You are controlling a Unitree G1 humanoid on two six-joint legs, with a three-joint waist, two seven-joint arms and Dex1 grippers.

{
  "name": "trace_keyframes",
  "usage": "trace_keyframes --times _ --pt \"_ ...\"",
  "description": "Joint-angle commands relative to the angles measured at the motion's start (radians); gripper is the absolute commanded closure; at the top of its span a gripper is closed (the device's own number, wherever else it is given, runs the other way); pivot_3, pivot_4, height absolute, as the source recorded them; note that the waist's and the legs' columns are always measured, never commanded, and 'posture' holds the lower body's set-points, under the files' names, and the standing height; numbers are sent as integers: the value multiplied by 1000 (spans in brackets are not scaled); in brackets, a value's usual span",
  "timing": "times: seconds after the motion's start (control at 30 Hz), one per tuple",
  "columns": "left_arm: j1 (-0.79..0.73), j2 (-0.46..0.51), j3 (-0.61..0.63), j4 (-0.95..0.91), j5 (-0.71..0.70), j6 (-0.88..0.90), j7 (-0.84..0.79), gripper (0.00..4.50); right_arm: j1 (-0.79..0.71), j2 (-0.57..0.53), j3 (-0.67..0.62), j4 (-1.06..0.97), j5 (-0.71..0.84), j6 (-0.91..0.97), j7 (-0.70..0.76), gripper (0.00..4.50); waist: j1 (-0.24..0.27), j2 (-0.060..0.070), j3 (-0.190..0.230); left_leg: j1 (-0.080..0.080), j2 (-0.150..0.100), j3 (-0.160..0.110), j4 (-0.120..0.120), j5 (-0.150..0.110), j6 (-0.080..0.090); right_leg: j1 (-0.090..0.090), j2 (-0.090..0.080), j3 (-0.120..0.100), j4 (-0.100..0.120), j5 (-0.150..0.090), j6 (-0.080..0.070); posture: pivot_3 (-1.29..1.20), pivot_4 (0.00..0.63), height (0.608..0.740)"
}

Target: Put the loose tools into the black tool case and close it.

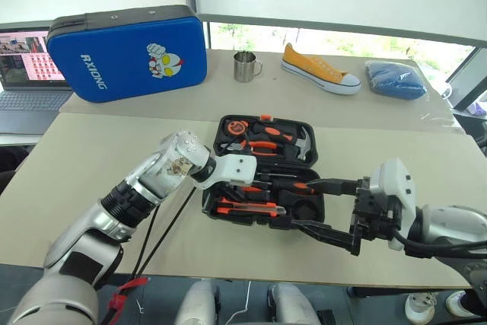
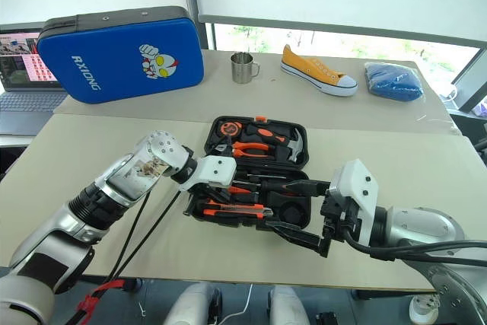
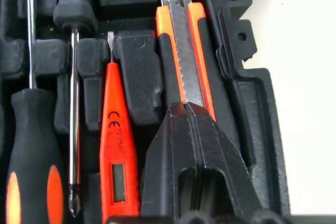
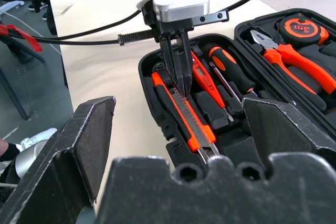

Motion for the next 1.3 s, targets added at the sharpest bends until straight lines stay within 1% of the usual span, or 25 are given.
trace_keyframes --times 0.03,0.1,0.17,0.2,0.3,0.37,0.4,0.5,0.53,0.57,0.67,0.73,0.8,0.87,0.93,1.0,1.1,1.2,1.3 --pt "35 -24 116 35 -42 -32 75 4461 32 -11 -78 -20 14 0 -5 0 -1 0 0 0 0 0 0 0 0 0 0 0 0 0 0 0 150 739" --pt "47 -34 240 -6 -145 9 85 4461 81 -12 -139 -10 -1 -4 3 0 0 0 0 -1 1 0 0 0 0 -1 0 0 0 0 0 0 150 739" --pt "63 13 396 -53 -264 80 74 3964 207 -7 -285 30 -46 -2 56 0 1 -2 1 -3 1 -1 1 0 1 -2 -1 -1 1 0 1 0 150 739" --pt "70 38 453 -71 -314 109 62 3818 269 -5 -351 52 -68 -3 87 0 0 -2 1 -5 2 -2 1 0 1 -4 0 -1 0 0 1 0 150 739" --pt "83 88 589 -117 -468 238 46 2715 403 4 -499 114 -118 -29 179 0 -6 -1 1 -6 1 -2 -1 -1 2 -5 -1 -2 0 0 1 0 150 739" --pt "103 141 660 -163 -561 310 17 1957 474 4 -583 178 -161 -49 243 0 -7 -1 1 -3 1 -1 -2 -1 3 -3 -2 -1 -1 0 1 0 150 739" --pt "111 160 676 -178 -585 327 9 1675 492 3 -605 198 -176 -56 264 0 -7 -1 1 -2 1 -1 -2 -1 3 -2 -2 -1 -1 0 2 0 150 739" --pt "157 240 703 -260 -651 369 -31 528 520 -25 -646 317 -237 -85 333 0 -9 -1 1 -1 1 -1 -3 -1 3 -2 -2 -1 -1 0 2 0 150 739" --pt "178 268 703 -294 -662 365 -47 236 510 -48 -638 365 -261 -99 352 0 -10 -1 1 -1 1 0 -3 -1 3 -1 -1 -1 -1 0 1 0 150 739" --pt "196 286 700 -322 -665 351 -55 58 487 -74 -621 405 -276 -106 365 0 -12 -1 1 0 1 0 -3 -1 2 -1 -2 -1 -2 0 1 0 150 739" --pt "216 309 692 -368 -683 342 -44 58 411 -128 -557 477 -301 -128 401 0 -18 -1 1 1 1 2 -4 -1 2 -1 -2 1 -2 0 1 0 150 739" --pt "220 309 689 -391 -698 346 -30 58 335 -161 -483 522 -316 -135 410 0 -19 -1 1 1 1 2 -4 -1 2 -1 -1 1 -2 0 1 0 150 739" --pt "221 304 678 -413 -700 337 -11 58 224 -192 -355 567 -344 -147 406 0 -21 0 2 1 1 2 -5 -1 2 -1 0 1 -2 0 1 0 150 739" --pt "226 297 656 -432 -676 303 10 58 98 -205 -199 613 -393 -157 399 0 -27 0 2 1 1 2 -5 -1 2 -1 0 1 -2 0 0 0 150 739" --pt "230 292 641 -443 -666 290 32 58 -4 -194 -79 659 -444 -166 392 0 -30 0 2 1 1 2 -5 -1 2 -1 0 1 -2 0 0 0 150 739" --pt "231 294 637 -450 -682 299 43 58 -87 -173 4 707 -481 -165 375 0 -28 1 3 0 0 2 -6 -1 2 -3 0 1 -3 0 0 0 150 739" --pt "225 292 635 -459 -695 300 65 58 -176 -138 104 767 -533 -172 362 0 -24 2 3 -1 0 2 -6 -1 2 -4 -1 1 -2 0 0 0 150 739" --pt "219 288 640 -468 -693 298 105 58 -217 -106 173 803 -572 -178 361 0 -22 2 4 -2 0 2 -6 -1 2 -4 -1 1 -3 0 0 0 150 739" --pt "218 292 633 -469 -685 292 122 0 -253 -78 217 859 -618 -175 331 721 -23 2 4 -1 0 2 -6 -1 2 -4 -2 1 -2 0 0 0 150 739"
